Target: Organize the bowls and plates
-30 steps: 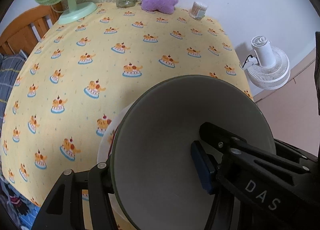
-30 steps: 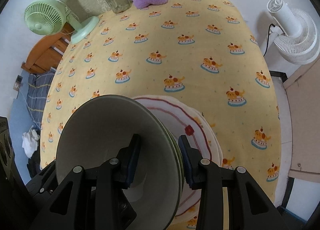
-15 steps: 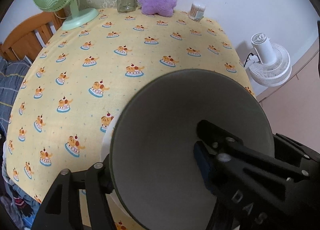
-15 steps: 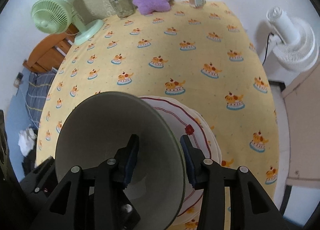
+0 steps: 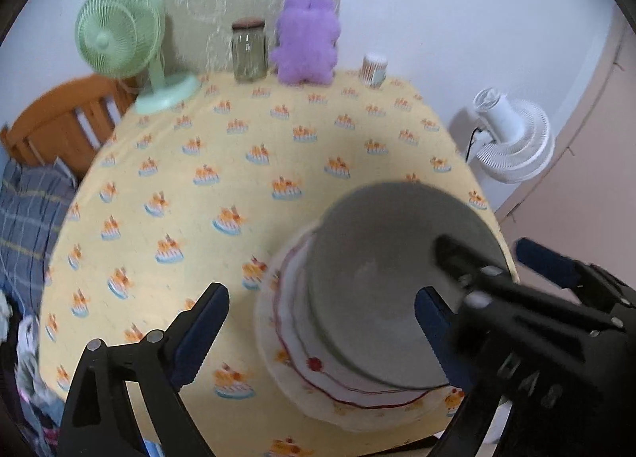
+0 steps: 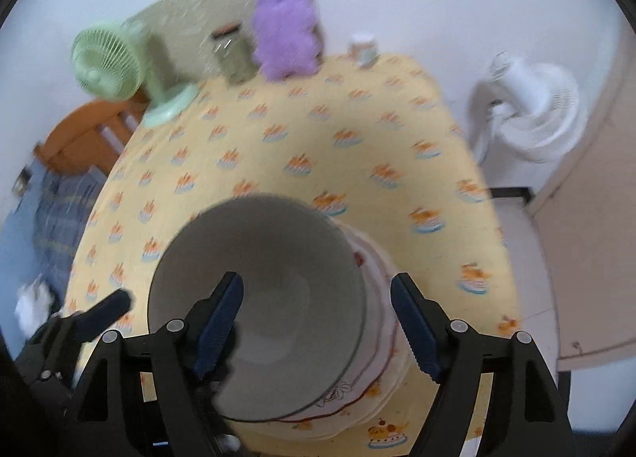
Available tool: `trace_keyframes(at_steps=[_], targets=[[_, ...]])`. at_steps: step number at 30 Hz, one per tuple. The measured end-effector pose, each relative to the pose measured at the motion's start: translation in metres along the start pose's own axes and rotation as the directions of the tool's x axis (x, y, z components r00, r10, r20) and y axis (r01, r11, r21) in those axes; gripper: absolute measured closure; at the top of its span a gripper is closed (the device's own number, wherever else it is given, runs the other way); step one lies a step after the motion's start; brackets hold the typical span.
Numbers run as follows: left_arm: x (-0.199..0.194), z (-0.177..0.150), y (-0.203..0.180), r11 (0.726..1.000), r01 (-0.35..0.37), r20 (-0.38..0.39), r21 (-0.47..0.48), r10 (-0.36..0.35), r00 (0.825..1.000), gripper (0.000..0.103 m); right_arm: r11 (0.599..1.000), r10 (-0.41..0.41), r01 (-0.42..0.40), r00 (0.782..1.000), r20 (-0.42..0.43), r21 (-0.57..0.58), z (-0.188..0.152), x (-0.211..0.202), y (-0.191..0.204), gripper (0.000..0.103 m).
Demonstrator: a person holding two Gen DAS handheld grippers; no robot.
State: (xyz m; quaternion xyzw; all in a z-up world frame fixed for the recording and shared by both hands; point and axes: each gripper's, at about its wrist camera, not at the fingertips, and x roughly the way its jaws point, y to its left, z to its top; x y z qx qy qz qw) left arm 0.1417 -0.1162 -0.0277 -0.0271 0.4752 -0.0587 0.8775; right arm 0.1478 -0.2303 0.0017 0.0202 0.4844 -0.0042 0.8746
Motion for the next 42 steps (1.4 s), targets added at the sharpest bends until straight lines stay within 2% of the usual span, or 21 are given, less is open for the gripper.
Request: trace_keyframes(at_steps=[1,4,7,12,15,18,21,25,31,34,42], targets=[[-0.005,0.0,0.003,1.0,0.001,0.013,0.008,-0.001,1.0,0.007,0.999,-0.044,0.043,0.998,0.043,0.017,-0.002,-0.009,0.002,0.024],[-0.019,-0.001,0.021,0.999,0.005,0.056,0.041,-0.008,0.998,0.006,0.995,-0.091,0.086,0.991,0.097,0.055,-0.007,-0.025,0.011,0.024],[-0.027,-0.005,0.043,0.998,0.01,0.072,0.068,-0.015,0.997,0.006,0.99,-0.119,0.108,0.986,0.117,0.092,-0.015,-0.033,0.023,0.024],[-0.034,-0.015,0.083,0.995,-0.041,0.113,0.089,0.031,0.993,0.005,0.988,-0.128,0.11,0.977,0.17,0.108,-0.033,-0.045,0.053,0.024],[-0.042,-0.024,0.103,0.995,-0.073,0.158,0.067,0.061,0.986,0.005,0.99,-0.126,0.11,0.973,0.193,0.093,-0.044,-0.05,0.071,0.024],[-0.052,-0.037,0.119,0.991,-0.129,0.225,0.024,0.121,0.967,0.004,0.992,-0.114,0.1,0.971,0.212,0.075,-0.055,-0.052,0.086,0.024],[-0.053,-0.05,0.133,0.991,-0.126,0.227,-0.04,0.132,0.965,0.003,0.996,-0.088,0.081,0.971,0.222,0.038,-0.066,-0.051,0.101,0.024],[-0.059,-0.07,0.138,0.99,-0.131,0.253,-0.044,0.138,0.958,0.003,0.998,-0.062,0.064,0.967,0.246,-0.002,-0.086,-0.048,0.114,0.023],[-0.072,-0.094,0.134,0.99,-0.143,0.3,-0.021,0.143,0.943,0.003,0.999,-0.049,0.046,0.966,0.254,0.018,-0.111,-0.051,0.116,0.023],[-0.075,-0.105,0.133,0.991,-0.131,0.298,-0.039,0.136,0.945,0.003,0.999,-0.048,0.045,0.963,0.267,0.02,-0.123,-0.055,0.113,0.023],[-0.085,-0.121,0.13,0.991,-0.123,0.326,-0.056,0.134,0.936,0.003,0.999,-0.04,0.041,0.954,0.297,0.002,-0.141,-0.064,0.108,0.021]])
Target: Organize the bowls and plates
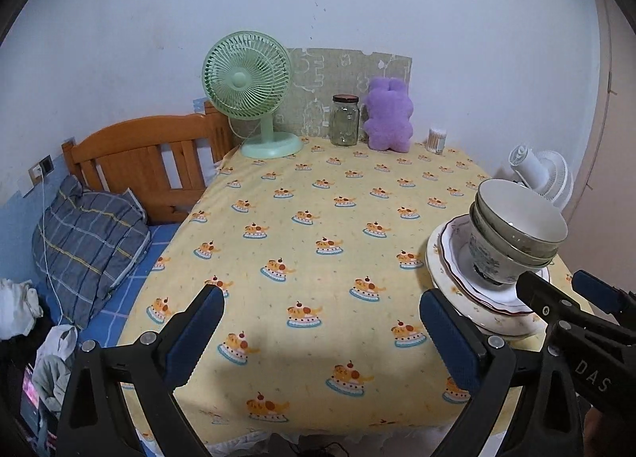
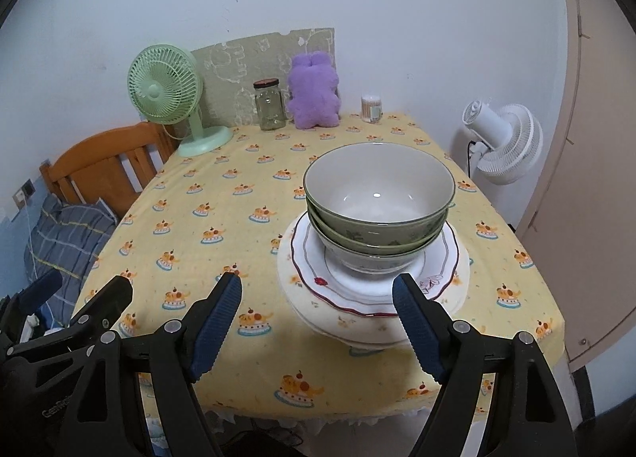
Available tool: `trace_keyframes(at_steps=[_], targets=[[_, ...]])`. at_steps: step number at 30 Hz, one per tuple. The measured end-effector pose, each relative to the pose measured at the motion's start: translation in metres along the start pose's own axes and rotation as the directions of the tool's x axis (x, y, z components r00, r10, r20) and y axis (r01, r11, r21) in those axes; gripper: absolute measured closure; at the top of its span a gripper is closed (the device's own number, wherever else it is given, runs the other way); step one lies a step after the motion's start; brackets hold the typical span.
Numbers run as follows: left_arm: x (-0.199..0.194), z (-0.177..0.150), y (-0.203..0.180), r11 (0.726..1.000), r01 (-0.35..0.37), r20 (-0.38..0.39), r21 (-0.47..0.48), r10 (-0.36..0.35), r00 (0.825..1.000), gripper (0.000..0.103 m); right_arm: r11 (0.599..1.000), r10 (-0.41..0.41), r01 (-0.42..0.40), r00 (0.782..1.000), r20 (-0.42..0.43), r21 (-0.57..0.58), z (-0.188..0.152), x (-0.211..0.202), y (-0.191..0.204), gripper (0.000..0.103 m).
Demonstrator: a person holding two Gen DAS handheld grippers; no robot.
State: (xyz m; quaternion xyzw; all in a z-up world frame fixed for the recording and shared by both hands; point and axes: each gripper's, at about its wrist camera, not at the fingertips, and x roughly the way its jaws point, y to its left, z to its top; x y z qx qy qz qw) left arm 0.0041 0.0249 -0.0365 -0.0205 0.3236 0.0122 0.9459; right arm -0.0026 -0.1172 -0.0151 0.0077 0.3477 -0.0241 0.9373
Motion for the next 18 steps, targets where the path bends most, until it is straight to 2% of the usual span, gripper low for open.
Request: trace_keyframes(at_steps=[18], targets=[[-0.009,-0.003,0.005,1.0,-0.003,0.035,-0.016,0.004,0.999,0.003,1.0,-0.009,0.009,0.999,0.047,-0.007,-0.002,-0.012,0.003,0.018]])
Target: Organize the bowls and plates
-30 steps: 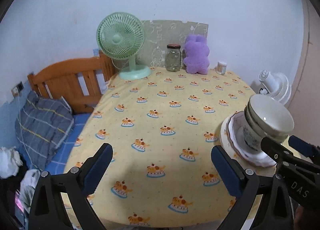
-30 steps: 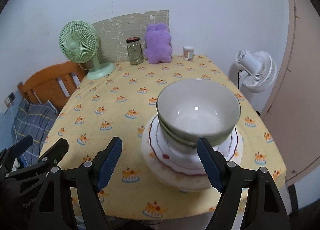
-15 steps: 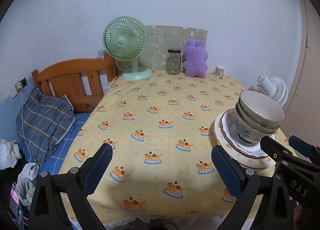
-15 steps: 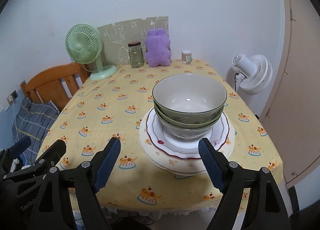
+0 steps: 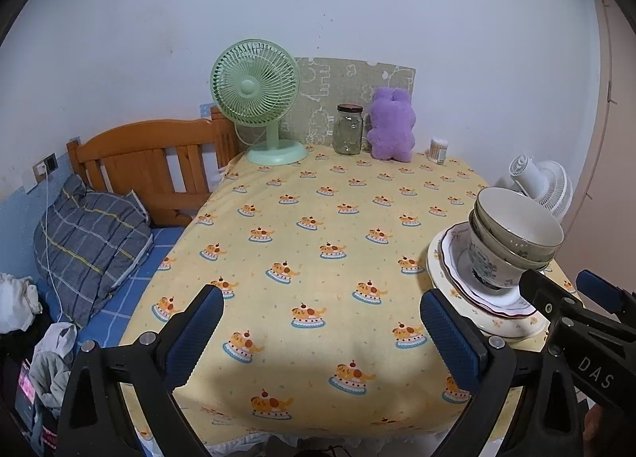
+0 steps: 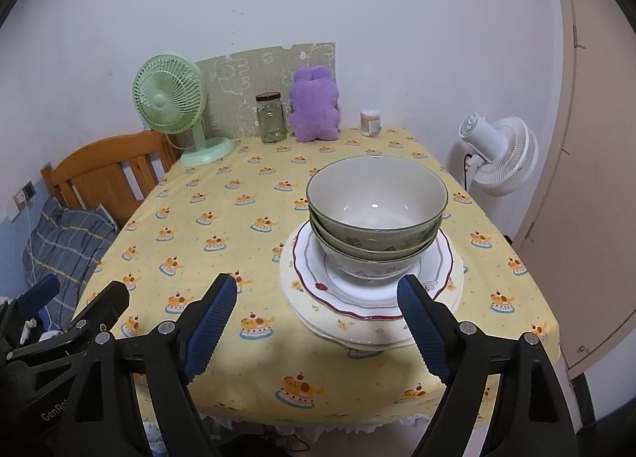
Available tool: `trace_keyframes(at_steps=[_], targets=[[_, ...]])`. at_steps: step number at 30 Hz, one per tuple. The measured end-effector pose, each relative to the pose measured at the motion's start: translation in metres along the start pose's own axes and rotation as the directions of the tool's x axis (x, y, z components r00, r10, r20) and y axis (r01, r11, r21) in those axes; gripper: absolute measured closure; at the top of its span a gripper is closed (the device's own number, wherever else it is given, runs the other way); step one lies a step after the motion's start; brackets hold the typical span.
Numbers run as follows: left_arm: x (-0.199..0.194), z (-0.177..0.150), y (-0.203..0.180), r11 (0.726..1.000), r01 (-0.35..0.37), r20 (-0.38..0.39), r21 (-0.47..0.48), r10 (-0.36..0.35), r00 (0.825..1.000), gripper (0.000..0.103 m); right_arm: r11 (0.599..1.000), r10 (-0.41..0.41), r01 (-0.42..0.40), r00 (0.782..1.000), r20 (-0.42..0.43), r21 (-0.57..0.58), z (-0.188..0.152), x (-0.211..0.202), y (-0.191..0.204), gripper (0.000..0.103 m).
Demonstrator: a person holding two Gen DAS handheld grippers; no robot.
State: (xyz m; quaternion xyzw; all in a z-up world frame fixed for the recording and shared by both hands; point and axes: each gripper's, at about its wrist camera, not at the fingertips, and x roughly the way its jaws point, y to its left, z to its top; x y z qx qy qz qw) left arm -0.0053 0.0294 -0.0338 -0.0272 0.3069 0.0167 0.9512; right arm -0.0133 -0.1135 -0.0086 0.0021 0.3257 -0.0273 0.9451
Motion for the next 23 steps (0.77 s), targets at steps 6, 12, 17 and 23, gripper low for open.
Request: trace_keyframes(at_steps=[6,12,17,23], targets=[[0.0011,0.0007,-0.0047,1.0,0.016,-0.014,0.022,-0.015,1.0,0.003,1.0,-0.012,0.012,1.0,0.006,0.016,0.0006,-0.0016,-0.0042,0.018],[0.0005,0.0002,-0.0055,1.0,0.012,-0.023,0.012,-0.012,1.0,0.003,1.0,-0.012,0.012,1.0,0.001,0.018,0.001,-0.0019,-0.0061,0.018],[-0.0003,-0.0037,-0.007,1.0,0.014,-0.031,0.008,-0.014,0.999,0.003,1.0,-0.012,0.012,1.0,-0.008,0.019,-0.0012,-0.0015,-0.0085,0.018],[-0.0034,-0.0042,-0.007,1.0,0.005,-0.027,-0.004,-0.005,1.0,0.001,1.0,-0.007,0.007,1.0,-0.005,0.013,-0.0017,-0.0033,-0.0104,0.018]])
